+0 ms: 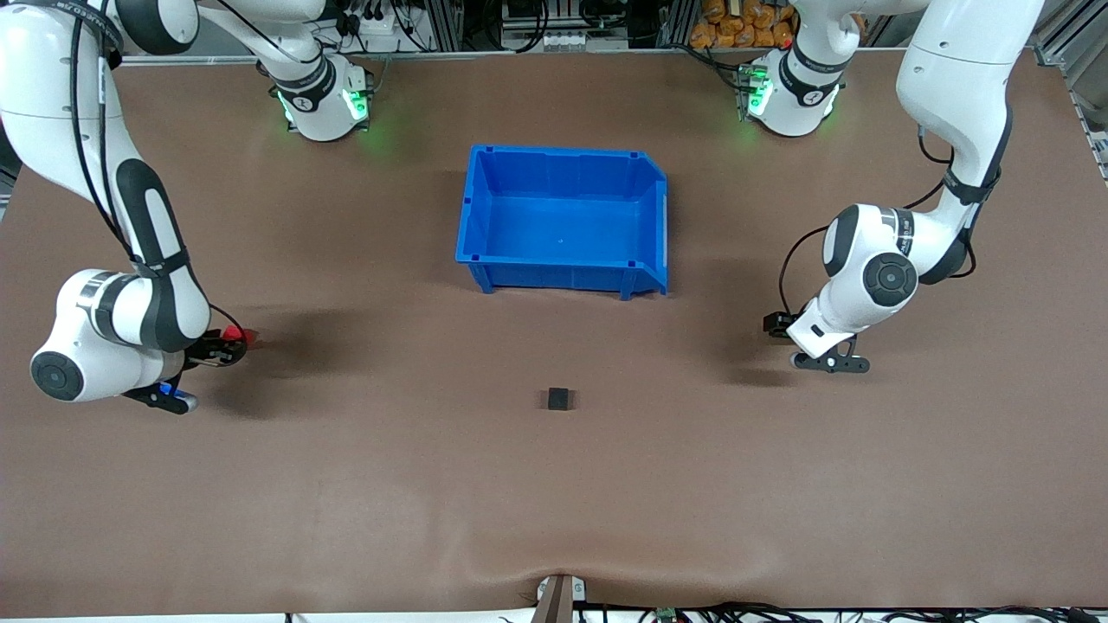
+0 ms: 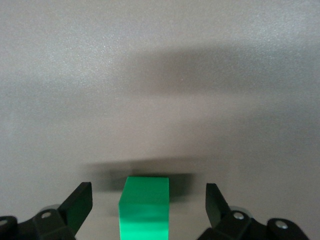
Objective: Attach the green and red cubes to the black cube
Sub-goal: 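Lower and close the right gripper on the red cube while the left gripper grasps green, then carry the red cube with the right gripper while the left gripper carries green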
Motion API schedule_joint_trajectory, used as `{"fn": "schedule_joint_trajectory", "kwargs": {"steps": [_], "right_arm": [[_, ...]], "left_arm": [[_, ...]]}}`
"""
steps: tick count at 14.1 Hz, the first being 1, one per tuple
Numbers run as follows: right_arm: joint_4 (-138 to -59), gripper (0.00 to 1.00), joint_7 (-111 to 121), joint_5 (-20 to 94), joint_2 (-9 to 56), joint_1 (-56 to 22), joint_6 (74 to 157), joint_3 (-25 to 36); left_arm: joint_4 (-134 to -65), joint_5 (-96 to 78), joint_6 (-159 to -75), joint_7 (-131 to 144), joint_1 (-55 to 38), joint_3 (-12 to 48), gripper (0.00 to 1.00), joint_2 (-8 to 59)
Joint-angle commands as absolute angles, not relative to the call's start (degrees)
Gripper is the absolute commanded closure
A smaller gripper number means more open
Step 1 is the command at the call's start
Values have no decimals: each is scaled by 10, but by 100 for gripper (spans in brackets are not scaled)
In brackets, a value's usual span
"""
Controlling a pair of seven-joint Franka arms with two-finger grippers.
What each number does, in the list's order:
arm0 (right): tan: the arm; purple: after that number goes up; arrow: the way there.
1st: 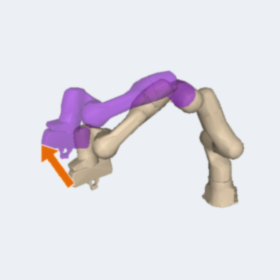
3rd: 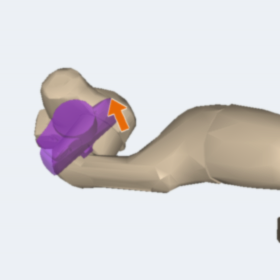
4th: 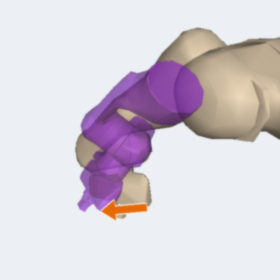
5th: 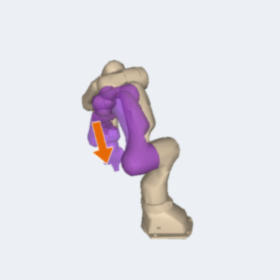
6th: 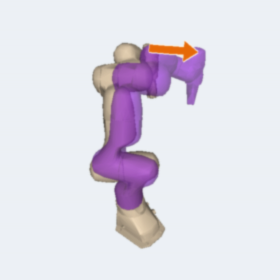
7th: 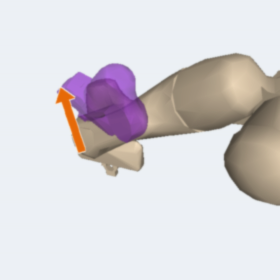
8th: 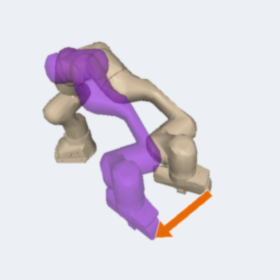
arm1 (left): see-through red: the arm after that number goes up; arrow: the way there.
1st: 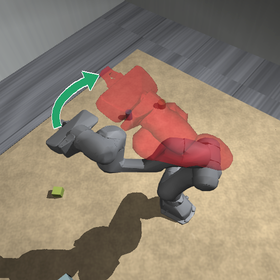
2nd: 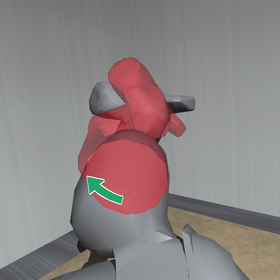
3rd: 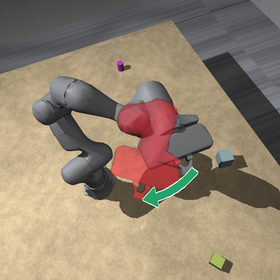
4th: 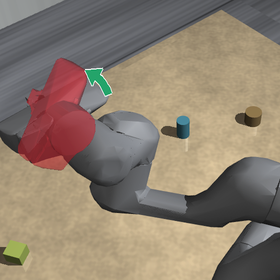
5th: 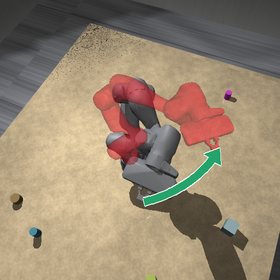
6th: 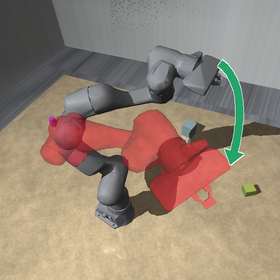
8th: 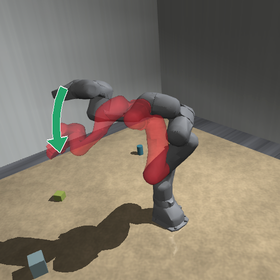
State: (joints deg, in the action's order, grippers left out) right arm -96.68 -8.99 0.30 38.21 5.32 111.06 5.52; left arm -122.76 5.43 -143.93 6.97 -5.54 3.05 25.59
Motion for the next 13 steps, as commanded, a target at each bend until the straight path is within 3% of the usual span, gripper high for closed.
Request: {"fn": "schedule_joint_trajectory", "kwargs": {"steps": [1, 2, 3, 8, 11, 13], "right_arm": [[-991, 67, -93, 2, 383, 56, 1150, 53], [-990, 100, -99, 3, 381, 55, 1145, 53], [-987, 100, -104, 8, 379, 52, 1137, 53], [-879, 100, -317, 125, 379, -2, 1011, 28], [-842, 100, -479, 207, 382, -56, 1030, 10], [-838, 100, -594, 221, 383, -100, 1093, 10]], "left_arm": [[-1226, 67, -1435, 93, -51, 33, 62, 256], [-1226, 67, -1434, 102, -52, 33, 89, 256], [-1226, 67, -1435, 115, -53, 33, 100, 256], [-1224, 66, -1435, 135, -54, 33, 100, 257], [-1209, 60, -1435, 188, -55, 33, 100, 256], [-1193, 60, -1435, 227, -56, 33, 100, 256]]}}
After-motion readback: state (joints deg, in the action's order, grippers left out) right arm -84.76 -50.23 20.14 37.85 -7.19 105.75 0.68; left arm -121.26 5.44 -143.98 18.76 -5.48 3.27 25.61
